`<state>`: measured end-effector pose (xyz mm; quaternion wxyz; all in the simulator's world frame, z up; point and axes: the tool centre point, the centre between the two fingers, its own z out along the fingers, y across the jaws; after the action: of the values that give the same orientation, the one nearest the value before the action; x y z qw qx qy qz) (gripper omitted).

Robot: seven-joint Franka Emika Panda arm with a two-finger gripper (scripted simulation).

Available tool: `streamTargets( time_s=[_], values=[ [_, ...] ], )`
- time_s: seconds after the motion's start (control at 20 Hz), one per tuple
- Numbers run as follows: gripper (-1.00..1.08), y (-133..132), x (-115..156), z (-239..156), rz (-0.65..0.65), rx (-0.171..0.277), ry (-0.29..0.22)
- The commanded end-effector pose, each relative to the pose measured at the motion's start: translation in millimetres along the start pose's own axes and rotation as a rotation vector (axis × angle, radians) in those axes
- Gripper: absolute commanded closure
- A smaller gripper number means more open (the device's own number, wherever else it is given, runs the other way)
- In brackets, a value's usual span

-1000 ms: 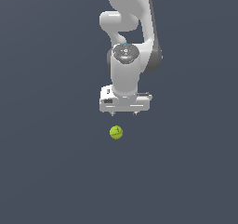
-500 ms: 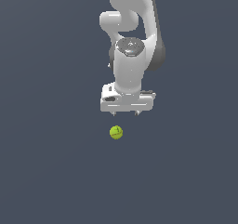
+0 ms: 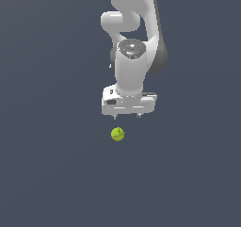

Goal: Pick up the object and move it to a goal position.

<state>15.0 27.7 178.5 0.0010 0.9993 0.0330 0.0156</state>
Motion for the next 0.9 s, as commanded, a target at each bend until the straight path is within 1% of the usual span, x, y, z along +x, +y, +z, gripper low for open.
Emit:
streamTargets(
  time_s=[0.0, 0.25, 0.85],
  values=[
    [-0.92, 3, 1, 5, -0.022, -0.001, -0.002],
    [-0.92, 10, 3, 20, -0.091, -0.001, -0.008],
    [-0.92, 35, 7, 70, -0.313, 0.005, -0.025]
  ],
)
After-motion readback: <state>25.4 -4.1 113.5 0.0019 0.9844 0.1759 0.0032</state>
